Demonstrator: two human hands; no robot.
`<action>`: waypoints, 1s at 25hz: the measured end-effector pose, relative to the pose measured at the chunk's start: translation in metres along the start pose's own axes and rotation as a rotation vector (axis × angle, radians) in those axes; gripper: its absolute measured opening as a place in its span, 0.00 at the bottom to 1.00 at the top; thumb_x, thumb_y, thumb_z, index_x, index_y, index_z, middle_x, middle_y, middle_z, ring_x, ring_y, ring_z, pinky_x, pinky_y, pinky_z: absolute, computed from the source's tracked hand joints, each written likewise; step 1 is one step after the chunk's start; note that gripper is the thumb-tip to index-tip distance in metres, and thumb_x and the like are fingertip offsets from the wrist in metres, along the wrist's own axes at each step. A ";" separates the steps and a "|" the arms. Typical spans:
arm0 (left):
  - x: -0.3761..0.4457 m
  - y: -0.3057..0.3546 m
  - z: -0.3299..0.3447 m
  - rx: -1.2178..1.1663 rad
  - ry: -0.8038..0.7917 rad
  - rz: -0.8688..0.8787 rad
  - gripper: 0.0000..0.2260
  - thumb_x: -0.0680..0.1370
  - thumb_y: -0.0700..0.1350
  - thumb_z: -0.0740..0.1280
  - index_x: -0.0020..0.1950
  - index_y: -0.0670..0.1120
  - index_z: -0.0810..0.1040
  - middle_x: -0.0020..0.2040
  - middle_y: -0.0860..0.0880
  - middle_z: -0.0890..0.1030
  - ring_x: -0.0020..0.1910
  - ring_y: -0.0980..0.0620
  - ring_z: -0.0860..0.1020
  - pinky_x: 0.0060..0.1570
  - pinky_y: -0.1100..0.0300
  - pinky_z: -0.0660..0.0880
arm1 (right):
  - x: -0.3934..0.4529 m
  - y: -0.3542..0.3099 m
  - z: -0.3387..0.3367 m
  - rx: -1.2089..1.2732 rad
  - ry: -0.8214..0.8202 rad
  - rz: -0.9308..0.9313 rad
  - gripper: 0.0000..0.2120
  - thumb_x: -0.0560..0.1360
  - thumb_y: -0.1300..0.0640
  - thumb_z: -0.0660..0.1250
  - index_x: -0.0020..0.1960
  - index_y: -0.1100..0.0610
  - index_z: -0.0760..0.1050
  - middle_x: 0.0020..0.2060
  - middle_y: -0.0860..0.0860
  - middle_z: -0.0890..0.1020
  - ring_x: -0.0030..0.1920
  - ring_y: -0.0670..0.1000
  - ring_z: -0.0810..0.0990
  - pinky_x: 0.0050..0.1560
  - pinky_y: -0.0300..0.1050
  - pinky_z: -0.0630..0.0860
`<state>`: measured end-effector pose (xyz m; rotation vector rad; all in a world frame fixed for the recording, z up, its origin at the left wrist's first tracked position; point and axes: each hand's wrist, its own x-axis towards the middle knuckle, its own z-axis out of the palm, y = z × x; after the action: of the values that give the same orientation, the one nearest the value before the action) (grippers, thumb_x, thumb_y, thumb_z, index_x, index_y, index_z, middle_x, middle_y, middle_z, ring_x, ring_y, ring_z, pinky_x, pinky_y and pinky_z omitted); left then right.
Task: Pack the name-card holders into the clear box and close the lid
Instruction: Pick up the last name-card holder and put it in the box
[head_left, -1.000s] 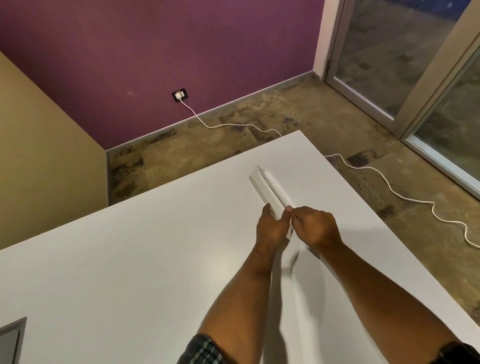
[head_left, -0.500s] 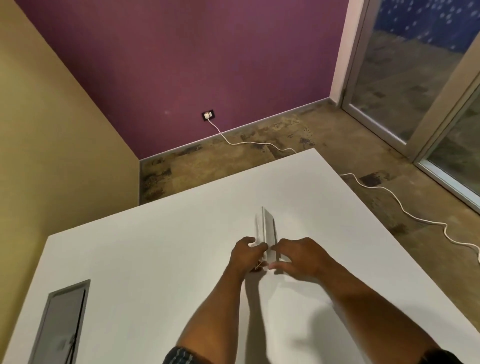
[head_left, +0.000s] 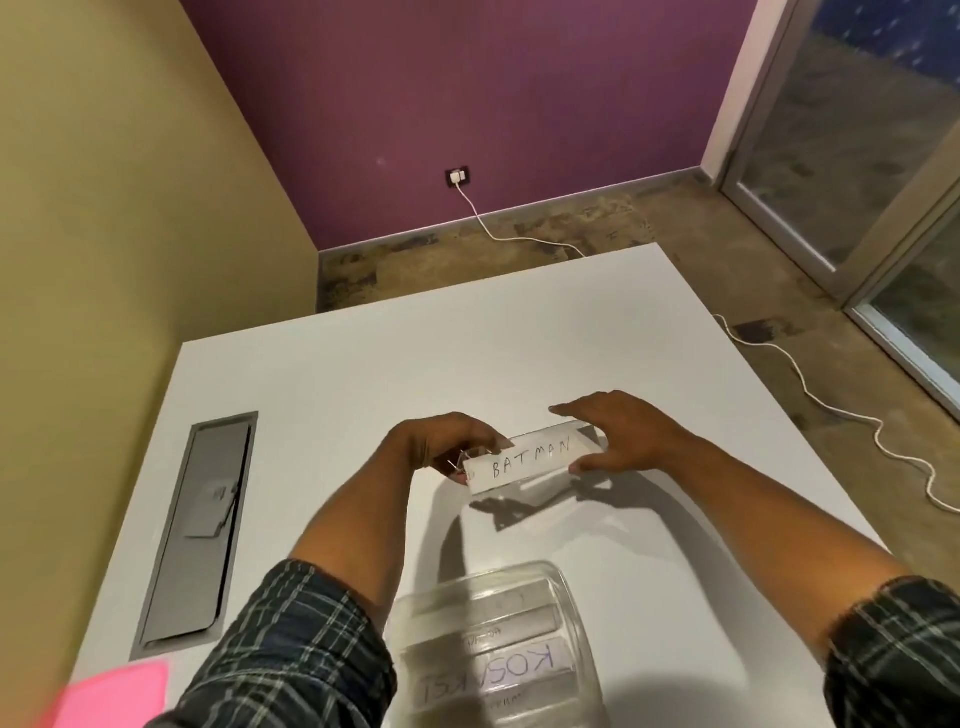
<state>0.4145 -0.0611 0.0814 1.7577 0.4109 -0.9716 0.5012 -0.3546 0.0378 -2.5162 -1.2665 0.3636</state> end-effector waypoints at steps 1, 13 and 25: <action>-0.008 -0.005 0.002 0.007 -0.030 -0.009 0.25 0.64 0.55 0.73 0.60 0.50 0.86 0.46 0.44 0.80 0.36 0.51 0.78 0.33 0.63 0.78 | -0.003 -0.010 0.003 0.002 -0.040 -0.022 0.41 0.68 0.30 0.72 0.76 0.44 0.67 0.68 0.43 0.77 0.65 0.48 0.75 0.64 0.43 0.68; -0.070 -0.092 0.023 0.133 -0.227 -0.144 0.20 0.72 0.45 0.68 0.63 0.55 0.83 0.56 0.46 0.80 0.51 0.47 0.75 0.48 0.57 0.75 | -0.038 -0.105 0.049 0.233 -0.387 -0.101 0.31 0.65 0.33 0.77 0.63 0.44 0.76 0.54 0.40 0.82 0.54 0.43 0.80 0.55 0.45 0.77; -0.082 -0.135 0.052 0.576 -0.131 -0.288 0.22 0.70 0.46 0.80 0.63 0.51 0.83 0.60 0.53 0.85 0.61 0.55 0.80 0.61 0.57 0.75 | -0.058 -0.149 0.091 -0.204 -0.113 -0.600 0.28 0.73 0.34 0.69 0.56 0.58 0.80 0.41 0.52 0.81 0.42 0.56 0.79 0.44 0.49 0.73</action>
<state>0.2519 -0.0396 0.0538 2.1652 0.3229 -1.5131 0.3263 -0.3037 0.0151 -2.1369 -2.1019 0.2415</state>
